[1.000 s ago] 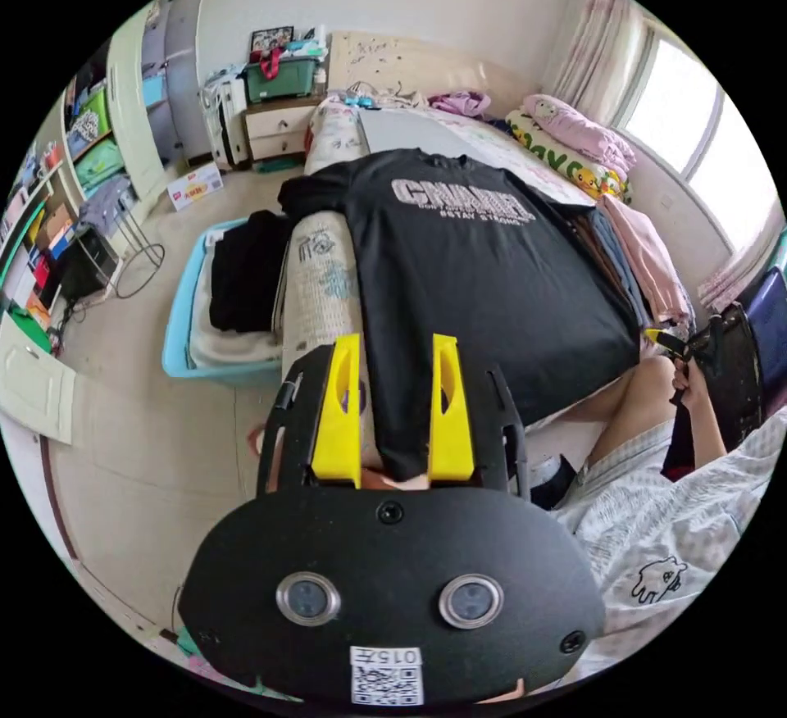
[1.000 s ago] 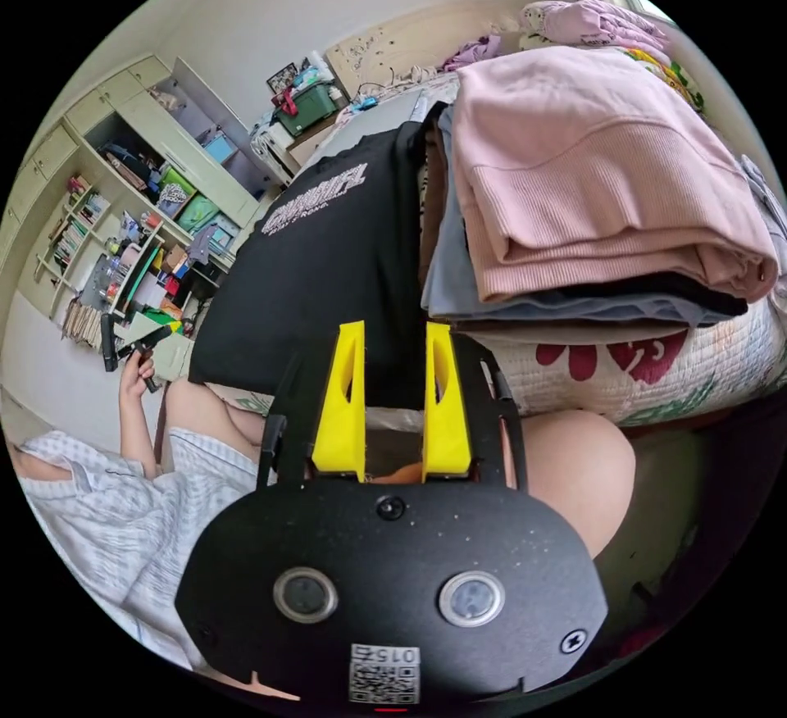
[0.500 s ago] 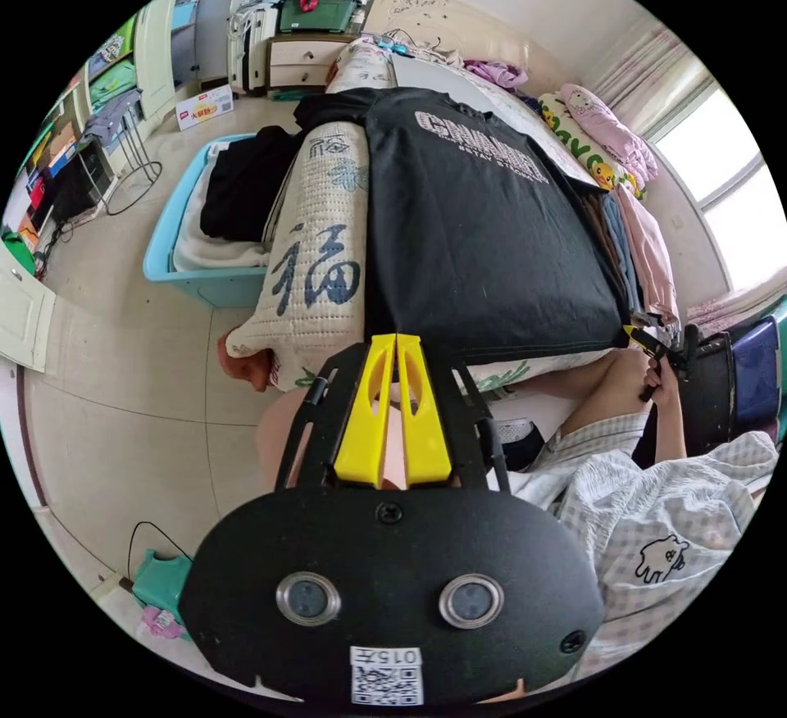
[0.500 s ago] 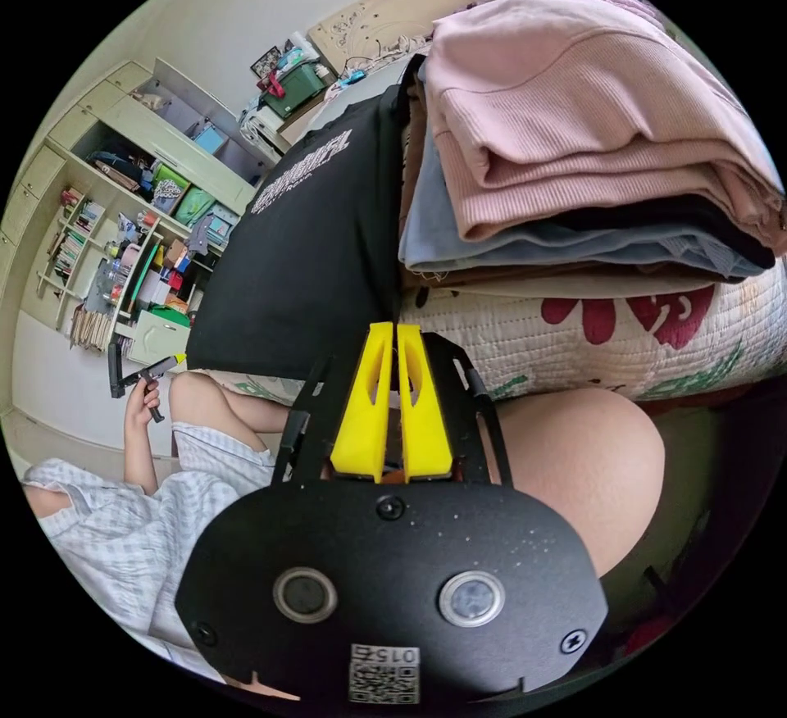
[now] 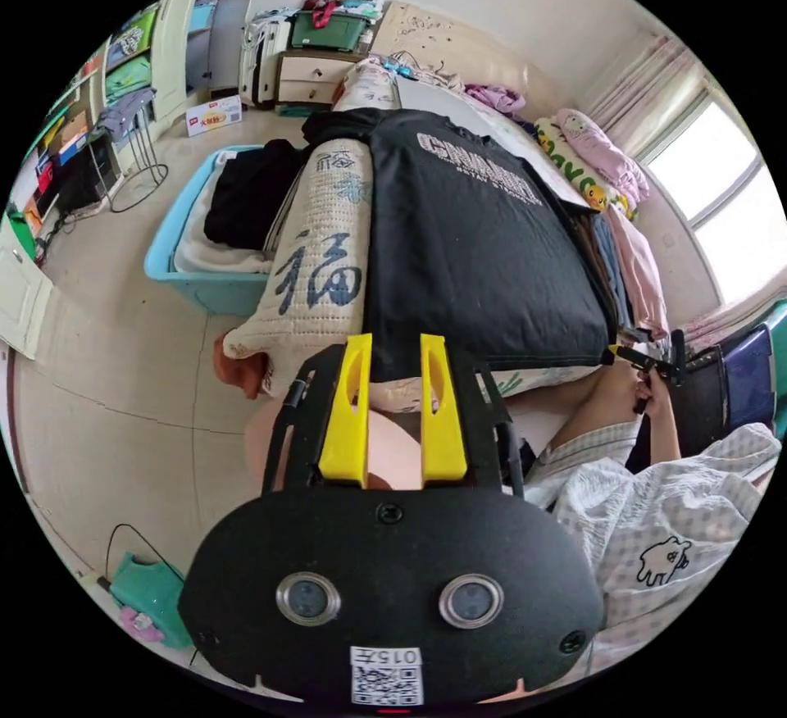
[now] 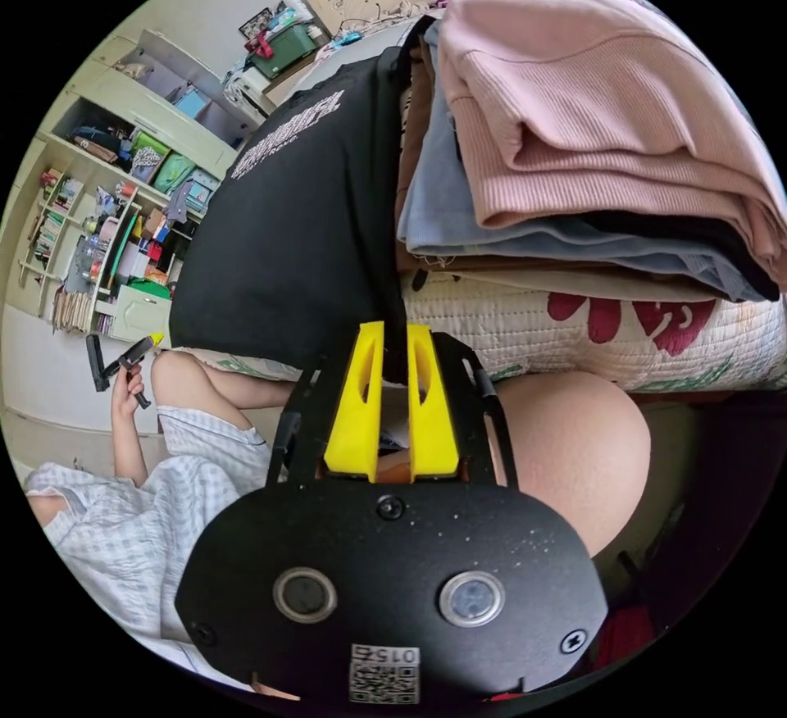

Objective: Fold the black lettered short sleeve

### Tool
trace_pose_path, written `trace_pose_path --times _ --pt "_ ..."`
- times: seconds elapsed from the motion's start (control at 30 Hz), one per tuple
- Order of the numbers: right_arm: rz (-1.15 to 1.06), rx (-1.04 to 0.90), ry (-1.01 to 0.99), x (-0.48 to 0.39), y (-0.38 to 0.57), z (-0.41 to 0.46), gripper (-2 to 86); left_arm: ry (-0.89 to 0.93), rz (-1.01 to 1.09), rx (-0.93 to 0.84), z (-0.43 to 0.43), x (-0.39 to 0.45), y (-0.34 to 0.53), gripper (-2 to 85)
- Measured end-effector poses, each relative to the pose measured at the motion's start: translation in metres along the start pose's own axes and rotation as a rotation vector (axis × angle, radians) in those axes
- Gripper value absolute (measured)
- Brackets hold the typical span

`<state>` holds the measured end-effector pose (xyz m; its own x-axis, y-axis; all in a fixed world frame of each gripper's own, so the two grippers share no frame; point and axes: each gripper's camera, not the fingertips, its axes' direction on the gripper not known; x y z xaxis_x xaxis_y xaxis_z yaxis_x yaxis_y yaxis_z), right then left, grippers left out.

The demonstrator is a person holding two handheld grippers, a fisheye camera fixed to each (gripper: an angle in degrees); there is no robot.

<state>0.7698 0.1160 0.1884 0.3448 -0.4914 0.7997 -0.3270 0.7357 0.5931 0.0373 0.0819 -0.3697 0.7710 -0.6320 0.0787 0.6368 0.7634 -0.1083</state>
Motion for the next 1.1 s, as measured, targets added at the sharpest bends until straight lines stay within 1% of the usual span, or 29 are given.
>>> trace_pose_path --times 0.03,0.1,0.13,0.23,0.37,0.43,0.5,0.57,0.6,0.63,0.67,0.73,0.8,0.87,0.93,1.0,1.1 --pt "-0.005 -0.005 0.001 -0.006 -0.003 0.000 6.0 0.038 -0.009 -0.025 0.011 -0.004 -0.004 8.3" --pt "-0.008 -0.026 0.001 -0.025 -0.015 0.003 6.4 0.028 -0.025 -0.095 0.032 -0.009 -0.009 7.4" --pt "-0.004 -0.027 0.002 -0.033 -0.019 0.004 6.2 -0.012 -0.030 -0.098 0.034 -0.009 -0.011 5.3" --pt "-0.007 -0.027 -0.012 -0.049 -0.023 0.005 3.8 -0.020 0.002 -0.097 0.033 -0.007 -0.010 0.7" --pt "-0.020 -0.002 0.003 -0.078 -0.025 0.005 0.7 -0.081 0.044 -0.068 0.014 -0.005 0.002 -0.5" --pt "-0.030 -0.007 0.031 -0.093 -0.027 0.011 0.3 -0.081 0.041 -0.046 0.006 -0.009 0.007 -0.6" --pt "-0.048 -0.041 0.087 -0.113 -0.033 0.028 0.1 -0.115 0.045 -0.061 0.009 -0.012 0.009 -0.7" --pt "-0.061 -0.070 0.127 -0.127 -0.039 0.043 0.0 -0.434 0.042 -0.164 0.030 -0.018 0.013 -0.8" --pt "-0.069 -0.086 0.148 -0.136 -0.042 0.052 0.0 -0.439 0.058 -0.159 0.033 -0.018 0.015 -0.8" --pt "-0.071 -0.092 0.154 -0.139 -0.044 0.056 0.0 -0.336 0.047 -0.128 0.033 -0.024 0.018 -0.8" --pt "-0.070 -0.100 0.156 -0.144 -0.046 0.063 0.0 -0.180 0.020 -0.124 0.034 -0.035 0.019 -0.6" --pt "-0.047 -0.095 0.118 -0.145 -0.047 0.072 0.0 -0.070 -0.044 -0.071 0.033 -0.051 0.023 -0.3" --pt "-0.032 -0.087 0.093 -0.146 -0.045 0.080 0.0 -0.052 -0.072 -0.010 0.028 -0.057 0.027 0.6" --pt "-0.040 -0.083 0.106 -0.153 -0.044 0.089 0.0 0.006 -0.082 0.033 0.026 -0.066 0.030 5.7" --pt "-0.065 -0.083 0.156 -0.167 -0.042 0.105 0.0 0.085 -0.082 0.020 0.034 -0.076 0.029 8.2" --pt "-0.076 -0.083 0.183 -0.175 -0.041 0.116 0.0 0.126 -0.086 -0.016 0.047 -0.084 0.026 8.1" --pt "-0.078 -0.080 0.194 -0.179 -0.038 0.134 0.0 0.109 -0.071 -0.079 0.064 -0.087 0.022 4.7"
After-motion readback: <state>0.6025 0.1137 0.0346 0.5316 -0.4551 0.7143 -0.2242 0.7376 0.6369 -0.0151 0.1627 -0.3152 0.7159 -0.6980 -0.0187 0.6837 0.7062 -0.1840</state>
